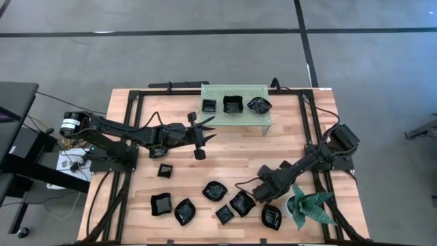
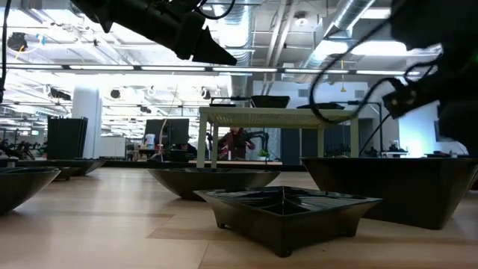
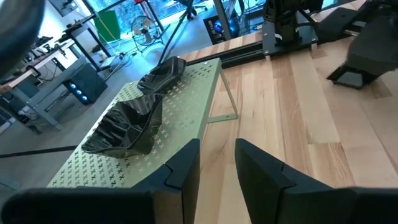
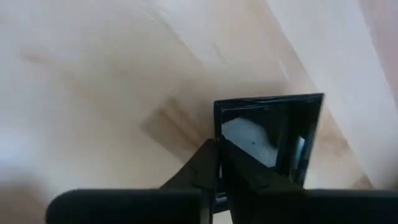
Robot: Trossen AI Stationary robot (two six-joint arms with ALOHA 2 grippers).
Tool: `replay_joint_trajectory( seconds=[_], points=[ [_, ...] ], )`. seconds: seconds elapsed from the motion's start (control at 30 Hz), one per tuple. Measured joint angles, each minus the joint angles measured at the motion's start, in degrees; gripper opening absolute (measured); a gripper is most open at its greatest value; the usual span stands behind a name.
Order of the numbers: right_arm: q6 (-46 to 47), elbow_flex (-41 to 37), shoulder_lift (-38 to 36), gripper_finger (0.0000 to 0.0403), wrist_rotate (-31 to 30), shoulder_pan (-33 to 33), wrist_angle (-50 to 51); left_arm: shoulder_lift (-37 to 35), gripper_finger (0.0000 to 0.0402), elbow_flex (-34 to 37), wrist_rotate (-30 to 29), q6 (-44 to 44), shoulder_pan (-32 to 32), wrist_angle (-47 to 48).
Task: Pick & Place Mini shaped plates
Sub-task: Stack the square plate on top of the other square plate on the shelf
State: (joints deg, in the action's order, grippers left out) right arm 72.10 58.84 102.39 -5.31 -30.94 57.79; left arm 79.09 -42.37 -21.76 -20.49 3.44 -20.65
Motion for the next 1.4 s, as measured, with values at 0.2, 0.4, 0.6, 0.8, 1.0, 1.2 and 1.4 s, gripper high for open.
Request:
replay_joint_trajectory(
  seconds=[0.2, 0.4, 0.6, 0.8, 1.0, 1.2, 1.4],
  points=[
    [-12.90, 6.62, 0.00, 0.0004, -3.82, 0.00, -0.14, 0.02, 0.0103, 0.00, 9.14, 0.00, 0.00, 0.00],
    [-28.90, 13.89, 0.00, 0.0010, -13.99, 0.08, -2.70, 0.02, 0.0103, 0.00, 31.81, 0.00, 0.02, 0.00],
    [-48.61, 16.32, 0.00, 0.0003, -11.32, 2.71, -16.21, 0.44, 0.0101, 0.00, 41.87, -0.02, 1.33, -0.32],
    [-62.54, 16.34, 0.00, 0.0004, -5.28, 7.55, -24.70, 3.91, 0.0088, 0.02, 42.10, -1.66, 4.36, -0.32],
    [-67.41, 16.34, 0.00, 0.0004, -1.06, 12.21, -25.82, 9.23, 0.0081, 0.02, 40.15, -3.22, 5.17, -0.42],
    [-68.15, 16.34, 0.00, 0.0005, 0.62, 14.82, -26.16, 12.63, 0.0082, 0.02, 37.81, -3.25, 5.03, -1.74],
    [-72.12, 16.32, 0.00, 0.0005, 2.34, 15.91, -27.31, 14.54, 0.0082, 0.02, 34.80, -3.25, 5.02, -4.68]
  ],
)
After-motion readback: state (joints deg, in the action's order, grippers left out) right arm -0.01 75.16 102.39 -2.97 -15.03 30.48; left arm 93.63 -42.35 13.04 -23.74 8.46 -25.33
